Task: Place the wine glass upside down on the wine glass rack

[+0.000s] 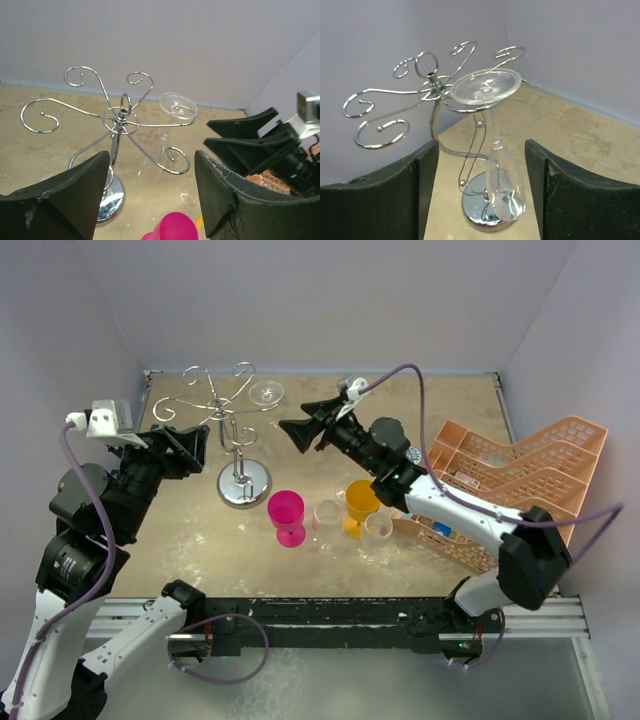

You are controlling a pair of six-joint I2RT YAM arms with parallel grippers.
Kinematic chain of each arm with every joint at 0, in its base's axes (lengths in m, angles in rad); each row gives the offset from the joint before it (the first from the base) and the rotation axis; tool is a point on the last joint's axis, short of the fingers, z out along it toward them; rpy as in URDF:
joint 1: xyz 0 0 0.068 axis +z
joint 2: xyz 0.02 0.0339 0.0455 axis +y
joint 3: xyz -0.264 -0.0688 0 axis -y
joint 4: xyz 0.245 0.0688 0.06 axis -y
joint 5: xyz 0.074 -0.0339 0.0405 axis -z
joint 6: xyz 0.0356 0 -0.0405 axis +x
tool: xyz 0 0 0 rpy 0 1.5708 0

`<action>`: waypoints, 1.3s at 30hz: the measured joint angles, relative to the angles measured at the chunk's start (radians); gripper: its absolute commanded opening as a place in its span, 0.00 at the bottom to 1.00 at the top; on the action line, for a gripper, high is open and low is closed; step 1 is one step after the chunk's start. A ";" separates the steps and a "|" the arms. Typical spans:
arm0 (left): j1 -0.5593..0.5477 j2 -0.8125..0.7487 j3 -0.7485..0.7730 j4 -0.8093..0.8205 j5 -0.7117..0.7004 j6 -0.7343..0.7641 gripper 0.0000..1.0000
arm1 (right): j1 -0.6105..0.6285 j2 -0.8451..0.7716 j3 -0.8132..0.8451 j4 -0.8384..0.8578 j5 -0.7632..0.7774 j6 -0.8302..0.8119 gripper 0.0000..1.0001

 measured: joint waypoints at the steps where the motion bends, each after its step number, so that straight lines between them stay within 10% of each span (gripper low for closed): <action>1: 0.000 -0.001 0.001 -0.006 0.002 -0.002 0.66 | 0.000 -0.034 -0.001 -0.042 0.025 0.006 0.69; 23: 0.000 -0.060 0.047 -0.251 0.033 -0.225 0.66 | 0.008 -0.274 0.201 -1.128 0.336 0.144 0.58; 39: 0.000 -0.137 0.009 -0.234 0.074 -0.259 0.66 | 0.008 -0.066 0.360 -1.228 0.412 0.111 0.50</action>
